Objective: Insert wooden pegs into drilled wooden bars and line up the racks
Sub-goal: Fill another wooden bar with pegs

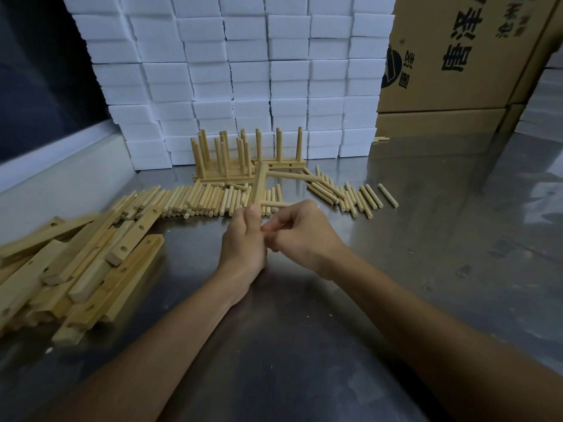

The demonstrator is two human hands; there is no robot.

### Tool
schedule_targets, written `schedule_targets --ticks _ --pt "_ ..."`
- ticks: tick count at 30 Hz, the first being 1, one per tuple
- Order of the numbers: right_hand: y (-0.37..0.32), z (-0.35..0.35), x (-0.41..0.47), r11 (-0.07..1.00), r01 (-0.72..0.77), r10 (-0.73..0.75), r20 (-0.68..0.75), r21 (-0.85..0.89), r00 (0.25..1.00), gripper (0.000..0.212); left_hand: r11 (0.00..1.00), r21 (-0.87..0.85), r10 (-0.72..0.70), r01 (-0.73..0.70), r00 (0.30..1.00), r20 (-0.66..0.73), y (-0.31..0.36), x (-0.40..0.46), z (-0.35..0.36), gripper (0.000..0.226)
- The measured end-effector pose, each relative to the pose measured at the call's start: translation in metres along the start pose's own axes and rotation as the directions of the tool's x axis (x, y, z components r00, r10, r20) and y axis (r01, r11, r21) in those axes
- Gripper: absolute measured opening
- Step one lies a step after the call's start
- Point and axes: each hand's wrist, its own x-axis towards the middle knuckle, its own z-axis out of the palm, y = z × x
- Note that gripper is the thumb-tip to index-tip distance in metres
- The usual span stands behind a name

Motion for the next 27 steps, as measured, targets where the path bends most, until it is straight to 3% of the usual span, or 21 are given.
schedule_targets --ticks 4,6,8,11,15,21,24,27 --pt "0.004 0.001 -0.003 0.948 0.217 -0.219 0.018 -0.231 0.976 0.011 1.0 0.015 -0.005 0.006 0.999 -0.037 -0.001 0.002 0.0 0.031" --pt "0.006 0.001 -0.003 0.772 0.351 -0.348 0.11 -0.53 0.931 0.016 0.998 -0.034 -0.054 0.053 0.998 -0.03 -0.002 0.006 0.0 0.036" --pt "0.005 0.0 -0.002 0.567 0.391 -0.404 0.169 -0.725 0.899 0.02 0.989 -0.09 -0.114 0.113 0.993 -0.005 -0.004 0.013 -0.003 0.036" --pt "0.001 0.002 -0.007 0.492 0.408 -0.436 0.189 -0.769 0.88 0.016 0.989 -0.07 -0.133 0.134 0.991 0.019 -0.007 0.018 -0.002 0.033" --pt "-0.003 0.008 -0.011 0.512 0.351 -0.433 0.118 -0.784 0.894 0.019 0.996 -0.006 -0.089 0.089 0.996 0.029 -0.009 0.017 -0.001 0.04" --pt "-0.003 0.014 -0.012 0.603 0.295 -0.352 0.084 -0.741 0.932 0.014 0.991 -0.106 -0.083 0.082 0.997 -0.005 -0.008 0.013 -0.002 0.043" --pt "-0.003 0.015 -0.012 0.711 0.202 -0.264 0.01 -0.673 0.964 0.019 0.992 -0.1 -0.072 0.071 0.997 -0.007 -0.009 0.013 -0.002 0.032" --pt "-0.004 0.017 -0.011 0.828 0.108 -0.144 -0.021 -0.55 0.989 0.021 0.994 -0.092 -0.055 0.054 0.998 -0.011 -0.011 0.015 -0.003 0.035"
